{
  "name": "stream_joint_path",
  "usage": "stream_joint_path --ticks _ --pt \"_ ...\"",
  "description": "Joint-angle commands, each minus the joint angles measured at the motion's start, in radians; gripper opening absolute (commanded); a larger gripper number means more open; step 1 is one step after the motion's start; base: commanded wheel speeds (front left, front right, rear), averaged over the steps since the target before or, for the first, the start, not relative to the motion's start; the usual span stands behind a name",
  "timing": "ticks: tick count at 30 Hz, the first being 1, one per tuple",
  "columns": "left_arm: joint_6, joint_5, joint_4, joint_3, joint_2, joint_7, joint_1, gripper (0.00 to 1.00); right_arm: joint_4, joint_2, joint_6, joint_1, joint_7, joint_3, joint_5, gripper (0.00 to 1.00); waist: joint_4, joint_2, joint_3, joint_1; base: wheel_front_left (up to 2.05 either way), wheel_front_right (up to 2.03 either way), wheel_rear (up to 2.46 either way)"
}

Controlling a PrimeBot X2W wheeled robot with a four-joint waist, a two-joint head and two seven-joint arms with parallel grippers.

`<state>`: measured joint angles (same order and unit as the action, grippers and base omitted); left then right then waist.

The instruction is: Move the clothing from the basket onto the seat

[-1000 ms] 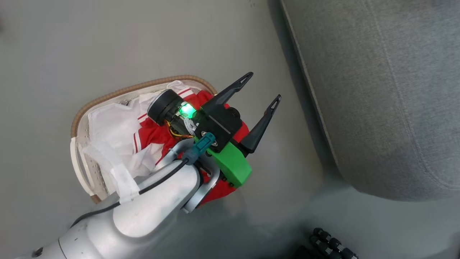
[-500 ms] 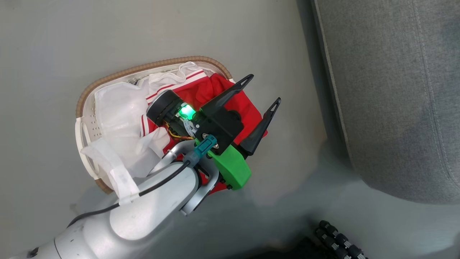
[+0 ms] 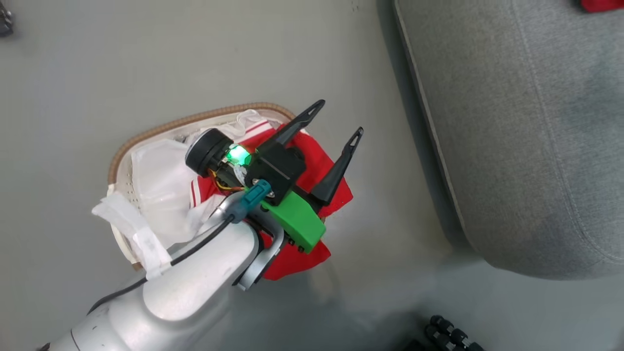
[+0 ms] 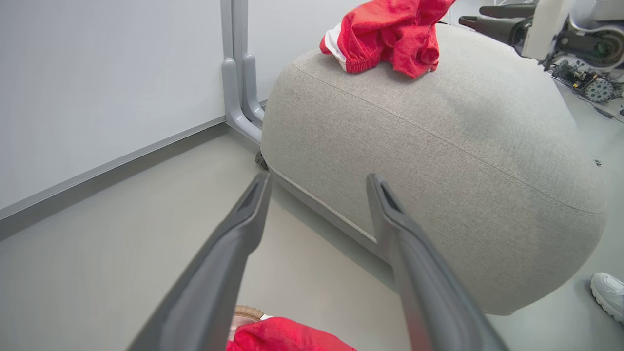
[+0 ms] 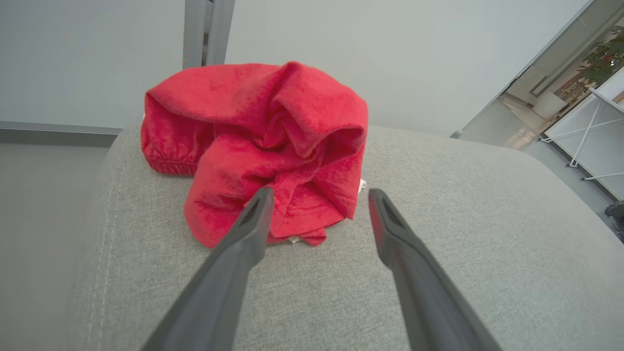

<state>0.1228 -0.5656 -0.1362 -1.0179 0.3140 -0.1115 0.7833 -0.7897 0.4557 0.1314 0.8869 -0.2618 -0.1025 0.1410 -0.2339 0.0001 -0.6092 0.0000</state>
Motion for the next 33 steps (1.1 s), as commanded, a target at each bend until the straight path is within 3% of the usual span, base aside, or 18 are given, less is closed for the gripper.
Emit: stream_joint_path --ticks 1,9,15,24,29,33 --pt "0.002 -0.014 -0.010 0.010 -0.005 -0.019 -0.016 1.00 0.032 0.009 -0.001 -0.029 -0.005 -0.007 0.007 1.00 0.002 -0.0001 0.065 0.0000 0.00 0.00 0.00" --pt "0.011 -0.092 -0.111 0.083 -0.033 -0.122 -0.097 1.00 0.197 -0.010 -0.001 -0.151 -0.005 -0.005 -0.001 1.00 0.071 -0.0001 0.224 0.0000 0.00 0.00 0.00" --pt "0.024 -0.140 -0.190 0.176 -0.039 -0.153 -0.204 1.00 0.218 -0.068 -0.001 -0.229 0.001 0.024 -0.005 1.00 0.150 -0.0001 0.342 0.0000 0.00 0.00 0.00" --pt "0.041 -0.072 -0.171 0.439 -0.033 -0.153 -0.422 1.00 0.252 -0.240 -0.001 -0.349 -0.003 0.091 -0.034 1.00 0.217 -0.0001 0.475 0.0000 0.00 0.00 0.00" --pt "0.026 -0.009 -0.156 0.568 -0.052 -0.153 -0.559 1.00 0.298 -0.347 -0.001 -0.473 -0.004 0.134 -0.050 1.00 0.220 -0.0001 0.545 0.0000 0.00 0.00 0.00" --pt "0.012 0.017 -0.151 0.645 -0.062 -0.153 -0.645 1.00 0.343 -0.384 -0.001 -0.566 -0.004 0.145 -0.057 1.00 0.218 -0.0001 0.581 0.0000 0.00 0.00 0.00"
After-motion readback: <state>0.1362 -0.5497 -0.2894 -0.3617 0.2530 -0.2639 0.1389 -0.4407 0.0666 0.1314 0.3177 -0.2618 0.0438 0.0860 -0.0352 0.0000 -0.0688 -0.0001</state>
